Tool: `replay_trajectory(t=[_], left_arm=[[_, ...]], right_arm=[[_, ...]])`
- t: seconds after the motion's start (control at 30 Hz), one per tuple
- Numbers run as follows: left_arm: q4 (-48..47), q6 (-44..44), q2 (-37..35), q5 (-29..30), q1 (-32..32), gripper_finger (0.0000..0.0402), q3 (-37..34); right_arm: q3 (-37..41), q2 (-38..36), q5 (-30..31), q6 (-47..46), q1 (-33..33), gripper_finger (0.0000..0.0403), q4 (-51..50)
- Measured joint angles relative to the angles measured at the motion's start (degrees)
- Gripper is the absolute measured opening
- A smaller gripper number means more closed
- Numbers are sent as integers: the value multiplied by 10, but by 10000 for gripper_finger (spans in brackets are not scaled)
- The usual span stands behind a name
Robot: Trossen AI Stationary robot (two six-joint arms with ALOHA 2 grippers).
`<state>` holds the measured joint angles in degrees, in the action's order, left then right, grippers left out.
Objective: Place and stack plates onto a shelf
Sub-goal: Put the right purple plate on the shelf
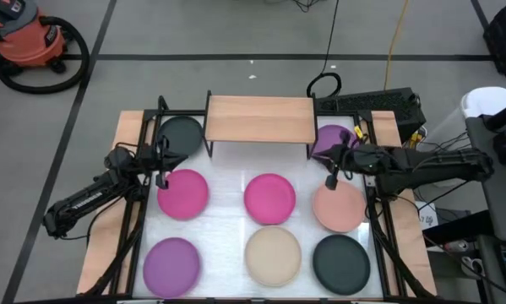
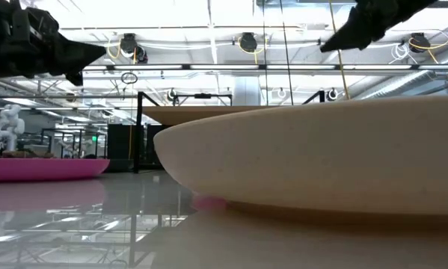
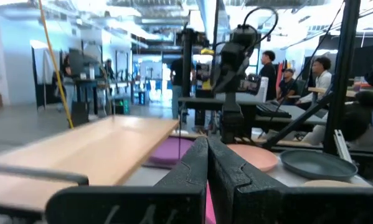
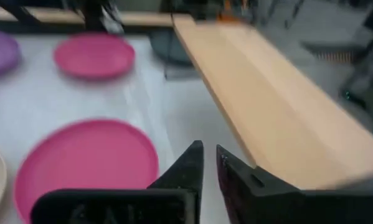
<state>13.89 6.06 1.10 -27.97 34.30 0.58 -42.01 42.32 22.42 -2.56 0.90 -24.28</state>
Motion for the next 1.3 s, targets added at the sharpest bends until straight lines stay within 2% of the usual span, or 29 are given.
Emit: replay_trajectory(t=[0.23,0.4,0.73,0.87,1.1,1.3], left_arm=[[1,-15,0,0,0,4,0],[1,-19,0,0,0,4,0],[4,-15,0,10,0,4,0],[3,-14,0,10,0,4,0],[2,-13,0,10,0,4,0],[2,-13,0,10,0,4,0]], right_arm=[[-14,38,-17,-114,-26,101,-200],[-14,67,-17,-135,-45,141,-256],[8,173,-31,-131,-113,181,-241],[21,209,-76,-115,-149,184,-205],[45,256,-77,-115,-214,183,-178],[65,287,-85,-84,-257,183,-100]])
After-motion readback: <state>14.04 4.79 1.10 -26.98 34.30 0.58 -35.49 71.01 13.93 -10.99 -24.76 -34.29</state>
